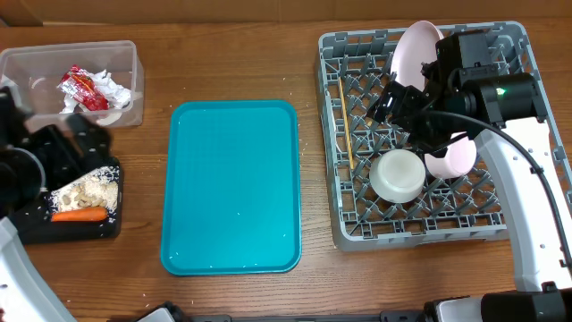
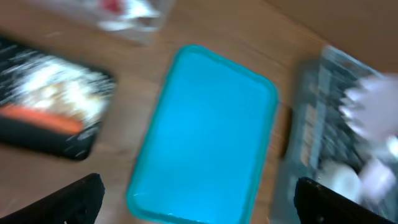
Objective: Sort waste into correct bins and load items into the dishwasher rack
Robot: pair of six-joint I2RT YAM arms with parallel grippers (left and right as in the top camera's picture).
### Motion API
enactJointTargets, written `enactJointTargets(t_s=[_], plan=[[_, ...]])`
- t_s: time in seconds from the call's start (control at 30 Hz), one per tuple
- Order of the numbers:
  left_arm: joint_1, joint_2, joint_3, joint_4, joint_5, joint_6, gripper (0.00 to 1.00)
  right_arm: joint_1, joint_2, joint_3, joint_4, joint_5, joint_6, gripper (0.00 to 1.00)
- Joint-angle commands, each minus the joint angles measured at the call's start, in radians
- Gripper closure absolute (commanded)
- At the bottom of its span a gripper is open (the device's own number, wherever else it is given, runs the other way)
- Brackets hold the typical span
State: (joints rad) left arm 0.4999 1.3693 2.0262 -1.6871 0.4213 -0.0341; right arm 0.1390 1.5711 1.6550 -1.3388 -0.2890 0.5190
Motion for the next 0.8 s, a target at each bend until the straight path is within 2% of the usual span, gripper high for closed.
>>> enactJointTargets(t_s=[0.0, 0.2, 0.43, 0.77], plan=[[-0.069, -0.034, -0.049, -0.002, 0.174, 0.148, 0.0, 0.003, -0.008, 0.018, 0.003, -0.004, -0.002, 0.0], [-0.211, -0.145, -0.248, -0.002, 0.165, 0.225, 0.0, 0.003, -0.008, 0.018, 0.003, -0.004, -0.002, 0.0], [-0.22, -0.297, -0.426, 0.003, 0.237, 0.301, 0.0, 0.003, -0.008, 0.018, 0.003, -0.004, -0.002, 0.0], [-0.219, -0.541, -0.517, -0.002, 0.252, 0.262, 0.0, 0.003, -0.008, 0.018, 0.003, -0.004, -0.002, 0.0]])
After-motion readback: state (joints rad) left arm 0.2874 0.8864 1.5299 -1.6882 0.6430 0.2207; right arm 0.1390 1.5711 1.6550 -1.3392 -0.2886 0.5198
